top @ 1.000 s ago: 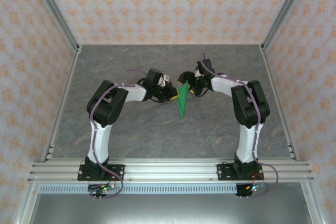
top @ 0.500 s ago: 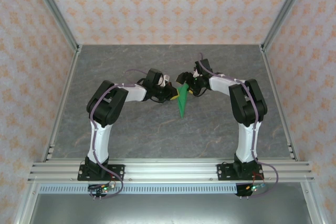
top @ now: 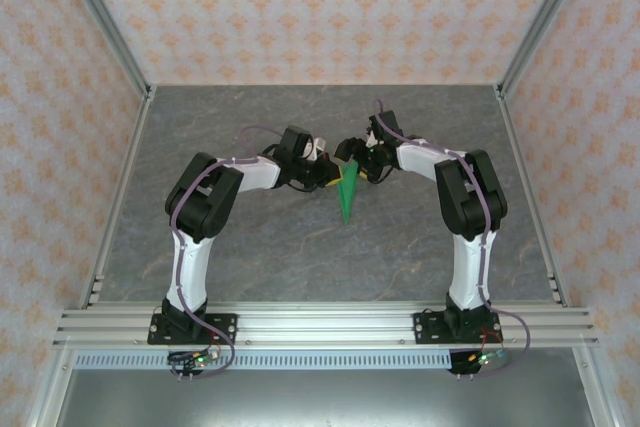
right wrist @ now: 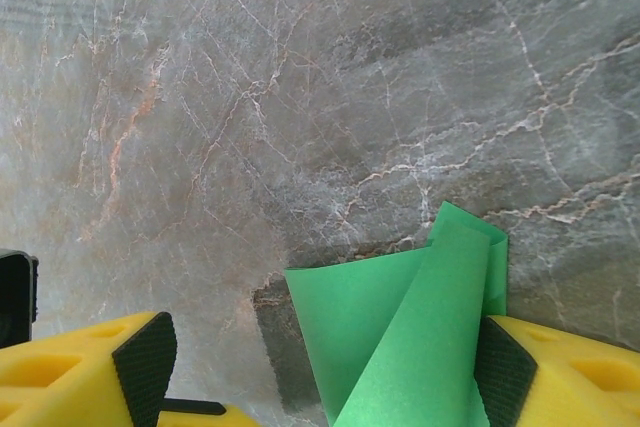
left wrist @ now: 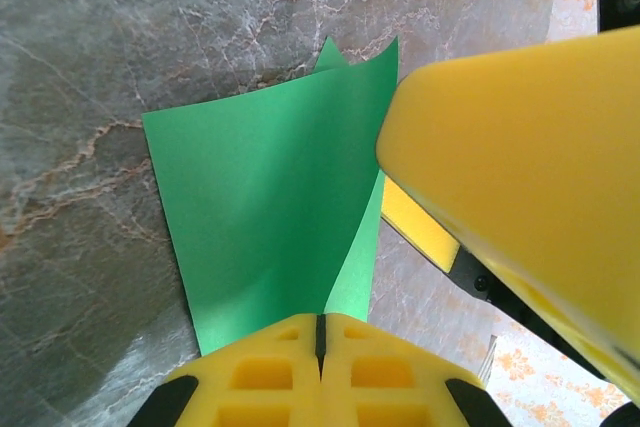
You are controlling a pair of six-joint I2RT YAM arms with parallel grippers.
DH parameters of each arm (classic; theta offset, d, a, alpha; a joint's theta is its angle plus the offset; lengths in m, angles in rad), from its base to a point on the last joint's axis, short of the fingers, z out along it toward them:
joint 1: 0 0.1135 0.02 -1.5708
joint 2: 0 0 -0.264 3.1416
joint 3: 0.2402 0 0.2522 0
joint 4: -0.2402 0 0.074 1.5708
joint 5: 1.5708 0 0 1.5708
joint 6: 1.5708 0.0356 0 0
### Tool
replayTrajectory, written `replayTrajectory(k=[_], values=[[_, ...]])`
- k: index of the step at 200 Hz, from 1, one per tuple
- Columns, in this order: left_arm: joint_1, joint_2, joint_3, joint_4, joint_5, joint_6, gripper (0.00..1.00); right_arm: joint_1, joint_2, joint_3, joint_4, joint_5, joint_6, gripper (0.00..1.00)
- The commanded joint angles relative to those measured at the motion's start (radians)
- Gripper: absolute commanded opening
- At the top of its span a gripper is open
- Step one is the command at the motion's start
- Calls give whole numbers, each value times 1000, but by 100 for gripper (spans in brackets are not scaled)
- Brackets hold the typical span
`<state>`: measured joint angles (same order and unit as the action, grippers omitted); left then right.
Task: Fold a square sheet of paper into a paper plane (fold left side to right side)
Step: Fold the wing for the fifth time at the center of the table.
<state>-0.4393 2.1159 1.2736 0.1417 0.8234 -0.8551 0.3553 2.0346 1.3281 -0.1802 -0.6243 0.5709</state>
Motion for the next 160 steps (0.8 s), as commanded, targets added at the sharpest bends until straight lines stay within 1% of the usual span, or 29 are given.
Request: replayTrajectory(k=[1, 126, 160], values=[[-2, 22, 26, -42, -33, 33, 0, 11, 36, 6, -81, 32, -18, 82], [1, 62, 26, -71, -61, 54, 0, 14, 39, 11, -87, 23, -26, 82], [2, 75, 20, -76, -67, 57, 0, 13, 7, 9, -60, 12, -26, 82]])
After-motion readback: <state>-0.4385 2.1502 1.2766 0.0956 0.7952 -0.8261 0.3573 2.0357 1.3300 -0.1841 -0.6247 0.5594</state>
